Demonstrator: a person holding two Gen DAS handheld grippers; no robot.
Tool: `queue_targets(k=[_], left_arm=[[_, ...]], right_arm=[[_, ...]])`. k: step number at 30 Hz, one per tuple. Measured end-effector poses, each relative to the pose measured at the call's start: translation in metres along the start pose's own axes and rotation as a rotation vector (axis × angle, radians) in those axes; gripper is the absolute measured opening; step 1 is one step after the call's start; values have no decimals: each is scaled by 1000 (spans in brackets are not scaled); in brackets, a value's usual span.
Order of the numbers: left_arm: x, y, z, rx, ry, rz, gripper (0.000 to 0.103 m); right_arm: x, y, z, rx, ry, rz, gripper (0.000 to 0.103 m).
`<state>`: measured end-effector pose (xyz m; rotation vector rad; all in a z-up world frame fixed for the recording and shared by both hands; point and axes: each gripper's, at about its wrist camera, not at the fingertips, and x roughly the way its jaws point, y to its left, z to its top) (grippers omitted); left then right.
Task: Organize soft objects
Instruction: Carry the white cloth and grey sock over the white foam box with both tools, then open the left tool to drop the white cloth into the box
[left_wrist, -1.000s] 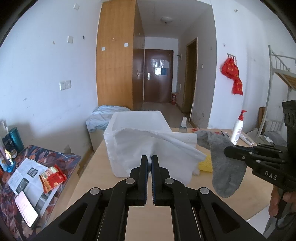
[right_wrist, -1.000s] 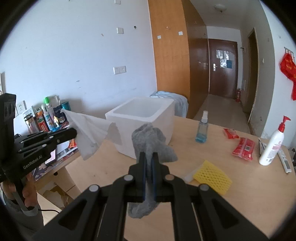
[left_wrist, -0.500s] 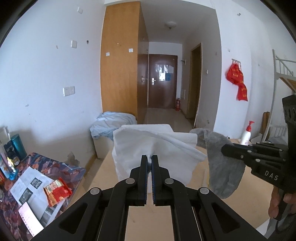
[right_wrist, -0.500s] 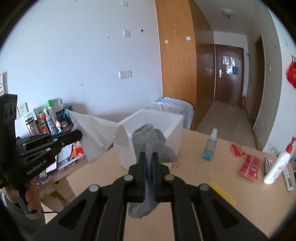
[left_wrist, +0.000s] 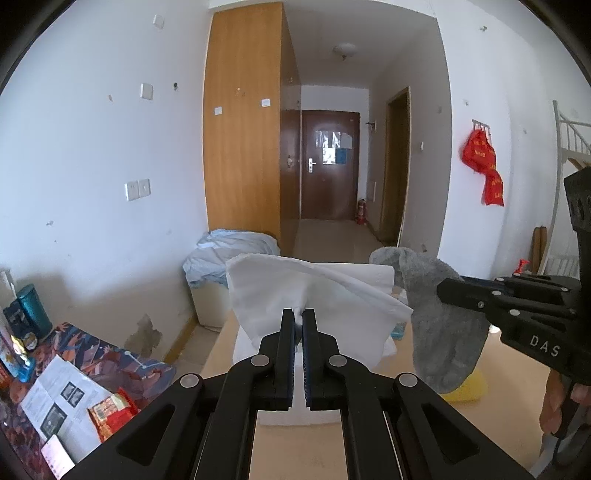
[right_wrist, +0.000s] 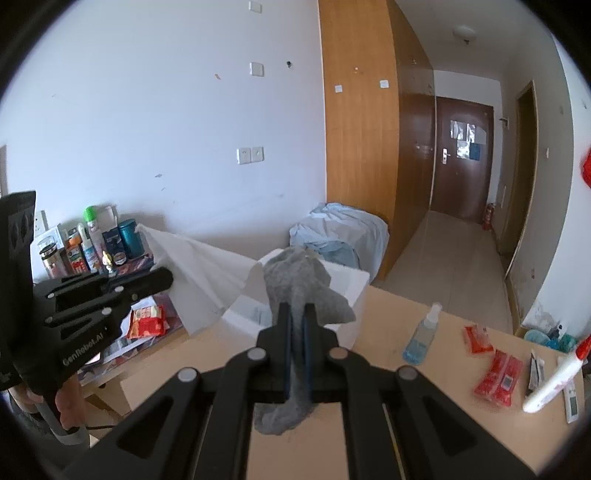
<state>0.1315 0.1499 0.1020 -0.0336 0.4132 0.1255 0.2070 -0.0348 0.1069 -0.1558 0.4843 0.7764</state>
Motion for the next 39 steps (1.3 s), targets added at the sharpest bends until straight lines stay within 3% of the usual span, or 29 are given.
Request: queue_targets(k=[13, 22, 33, 34, 36, 38, 39], left_arm=[[66, 14, 12, -33, 69, -34, 4], [124, 13, 4, -51, 169, -68, 4], [146, 9, -3, -36, 207, -42, 6], [146, 10, -3, -36, 208, -42, 8], [146, 11, -3, -32, 219, -37, 22], [144, 11, -4, -27, 222, -19, 66], [141, 12, -4, -25, 211, -12, 76]], right_arm=[[34, -14, 12, -5, 24, -19, 8], [47, -20, 17, -12, 32, -29, 8], [55, -27, 16, 3, 49, -31, 8], [55, -27, 16, 2, 47, -31, 8], [54, -28, 16, 3, 45, -29, 8], [56, -27, 18, 4, 43, -31, 8], [56, -27, 18, 3, 41, -32, 8]])
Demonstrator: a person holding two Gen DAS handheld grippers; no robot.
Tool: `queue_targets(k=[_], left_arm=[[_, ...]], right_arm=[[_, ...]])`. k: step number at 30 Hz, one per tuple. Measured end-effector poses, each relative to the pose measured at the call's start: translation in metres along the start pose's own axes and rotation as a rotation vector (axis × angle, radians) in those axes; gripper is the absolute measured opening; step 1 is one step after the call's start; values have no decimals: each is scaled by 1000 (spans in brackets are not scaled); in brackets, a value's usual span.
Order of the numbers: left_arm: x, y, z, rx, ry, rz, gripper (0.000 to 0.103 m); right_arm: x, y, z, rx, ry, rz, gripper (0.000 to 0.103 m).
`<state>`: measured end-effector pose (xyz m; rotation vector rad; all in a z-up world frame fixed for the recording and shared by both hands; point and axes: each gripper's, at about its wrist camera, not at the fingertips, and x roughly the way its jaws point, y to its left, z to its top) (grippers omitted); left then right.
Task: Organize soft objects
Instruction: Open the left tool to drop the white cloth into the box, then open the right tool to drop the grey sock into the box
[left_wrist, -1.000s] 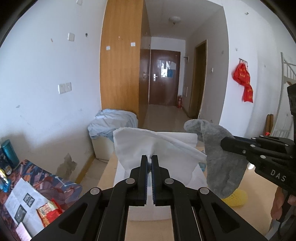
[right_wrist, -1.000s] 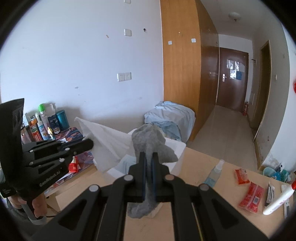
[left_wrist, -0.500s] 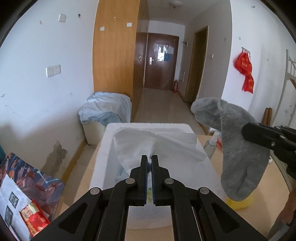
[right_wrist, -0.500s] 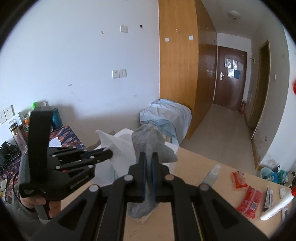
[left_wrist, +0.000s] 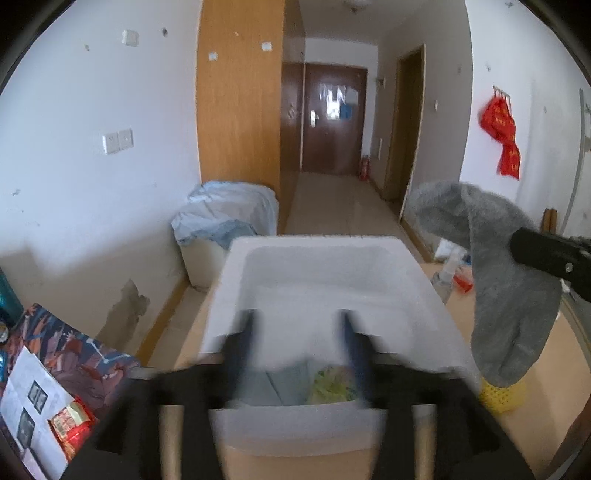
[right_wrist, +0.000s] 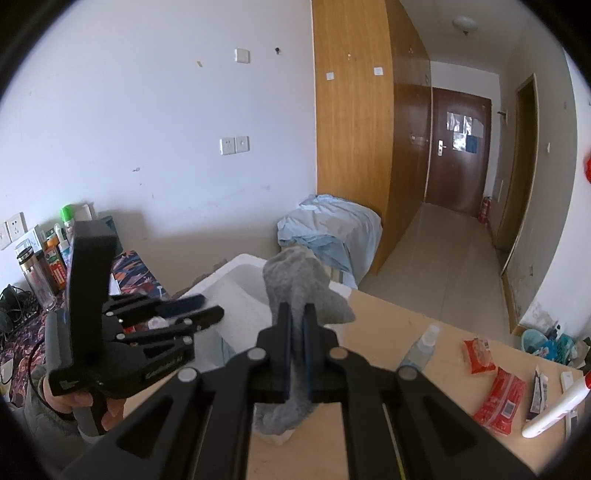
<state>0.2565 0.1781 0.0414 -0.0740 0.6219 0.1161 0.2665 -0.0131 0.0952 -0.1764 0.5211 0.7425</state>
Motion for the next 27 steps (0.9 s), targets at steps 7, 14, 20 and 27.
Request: queue_targets(k=[7, 14, 20, 27], left_arm=[[-26, 17, -1, -52, -106, 36, 90], [-40, 34, -8, -101, -110, 65, 90], [-51, 39, -17, -97, -113, 72, 90], [-62, 50, -23, -106, -121, 106, 90]], right_arm=[[4, 4, 0, -5, 7, 6, 8], [16, 18, 7, -27, 14, 37, 8], [34, 24, 16, -25, 18, 66, 8], [58, 28, 21, -7, 41, 93, 8]])
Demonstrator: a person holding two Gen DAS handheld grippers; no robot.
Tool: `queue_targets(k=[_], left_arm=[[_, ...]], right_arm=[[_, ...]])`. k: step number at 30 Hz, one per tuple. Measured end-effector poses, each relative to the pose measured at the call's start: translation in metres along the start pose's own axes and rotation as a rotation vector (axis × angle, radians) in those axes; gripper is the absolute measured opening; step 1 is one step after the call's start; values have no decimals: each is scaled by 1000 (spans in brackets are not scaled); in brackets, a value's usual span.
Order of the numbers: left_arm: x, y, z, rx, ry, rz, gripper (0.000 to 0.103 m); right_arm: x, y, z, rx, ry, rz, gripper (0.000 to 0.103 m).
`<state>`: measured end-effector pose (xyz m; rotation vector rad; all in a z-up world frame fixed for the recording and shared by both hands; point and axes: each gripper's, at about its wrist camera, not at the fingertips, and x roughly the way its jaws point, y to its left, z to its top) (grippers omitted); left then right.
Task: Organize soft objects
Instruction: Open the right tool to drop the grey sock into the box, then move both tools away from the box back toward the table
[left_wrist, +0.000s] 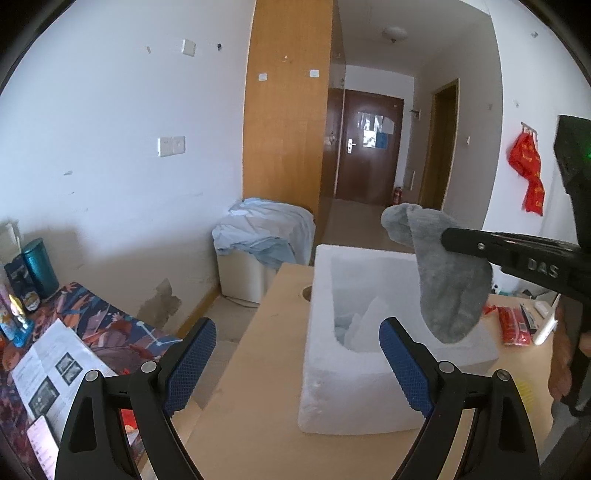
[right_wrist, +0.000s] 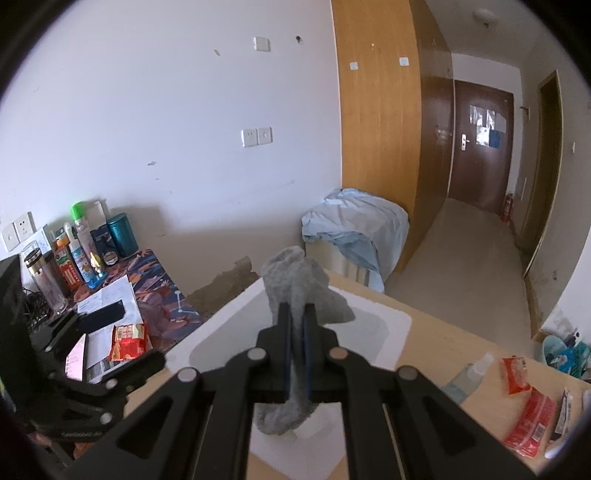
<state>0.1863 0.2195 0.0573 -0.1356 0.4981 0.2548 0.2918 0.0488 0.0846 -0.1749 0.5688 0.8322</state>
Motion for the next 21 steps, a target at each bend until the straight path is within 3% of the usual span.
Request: queue_targets(k=[11, 12, 14, 16, 18, 21], left_arm=[[0, 10, -4, -19, 9, 23, 90], [0, 11, -4, -22, 9, 22, 90], [0, 13, -5, -29, 11, 15, 90], [0, 13, -5, -32, 10, 12, 90], [-1, 13, -5, -30, 10, 13, 90], [-1, 11, -5, -29, 10, 11, 90]], right_arm=[[15, -6, -4, 24, 35, 14, 8], [15, -6, -4, 23, 38, 12, 13], [14, -5, -4, 18, 39, 19, 36], [10, -5, -4, 17, 33, 10, 88], [4, -3, -4, 10, -1, -4, 98], [-2, -4, -3, 6, -18, -16, 98]])
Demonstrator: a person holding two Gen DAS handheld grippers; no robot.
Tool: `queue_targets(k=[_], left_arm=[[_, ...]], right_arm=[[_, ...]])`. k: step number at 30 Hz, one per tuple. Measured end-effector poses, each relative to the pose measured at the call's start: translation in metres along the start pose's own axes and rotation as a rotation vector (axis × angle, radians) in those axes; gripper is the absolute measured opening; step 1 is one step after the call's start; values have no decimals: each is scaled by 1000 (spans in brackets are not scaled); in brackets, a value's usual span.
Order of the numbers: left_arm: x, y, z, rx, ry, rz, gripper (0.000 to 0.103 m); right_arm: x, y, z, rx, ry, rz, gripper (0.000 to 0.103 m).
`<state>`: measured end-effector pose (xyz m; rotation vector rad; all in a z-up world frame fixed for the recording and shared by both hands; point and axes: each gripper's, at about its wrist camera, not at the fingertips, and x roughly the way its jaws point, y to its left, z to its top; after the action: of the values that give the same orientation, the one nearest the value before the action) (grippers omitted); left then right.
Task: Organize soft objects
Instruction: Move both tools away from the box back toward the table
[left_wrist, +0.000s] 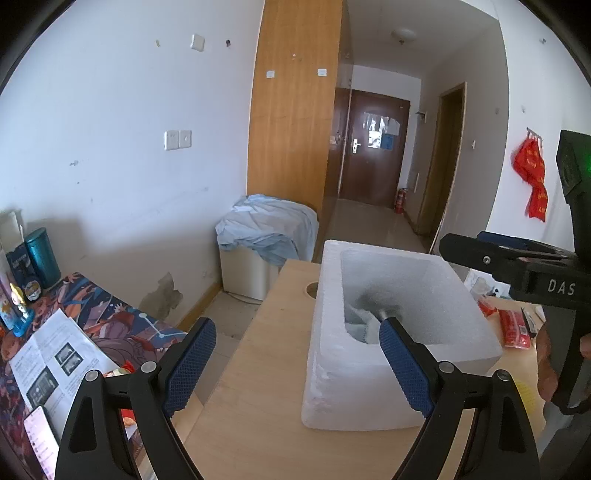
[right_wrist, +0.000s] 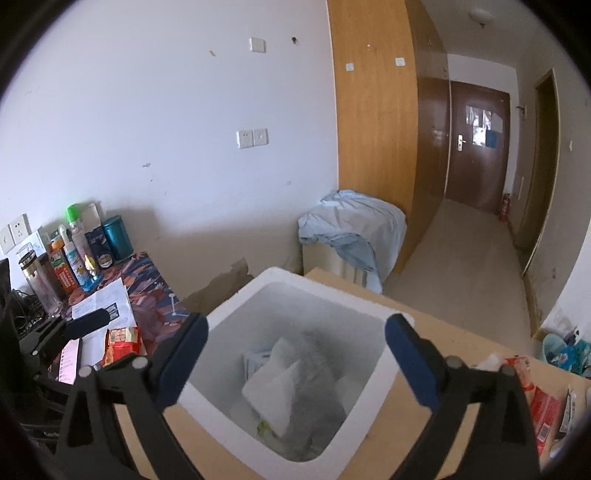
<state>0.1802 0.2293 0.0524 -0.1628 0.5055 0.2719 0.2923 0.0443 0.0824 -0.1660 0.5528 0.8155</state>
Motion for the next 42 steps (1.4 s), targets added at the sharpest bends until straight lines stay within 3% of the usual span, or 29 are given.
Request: queue_targets(k=[11, 18, 25, 42], left_arm=[[-11, -15, -1, 14, -12, -18, 90], [-29, -35, -4, 26, -24, -55, 91], [-58, -56, -9, 43, -68, -98, 101], [-126, -123, -26, 141, -150, -241, 102]], right_arm=[[-27, -7, -6, 14, -12, -36, 98], [-69, -17, -26, 35, -27, -84, 98], [-116, -27, -53, 77, -51, -130, 103], [-210, -36, -98, 137, -137, -242, 103]])
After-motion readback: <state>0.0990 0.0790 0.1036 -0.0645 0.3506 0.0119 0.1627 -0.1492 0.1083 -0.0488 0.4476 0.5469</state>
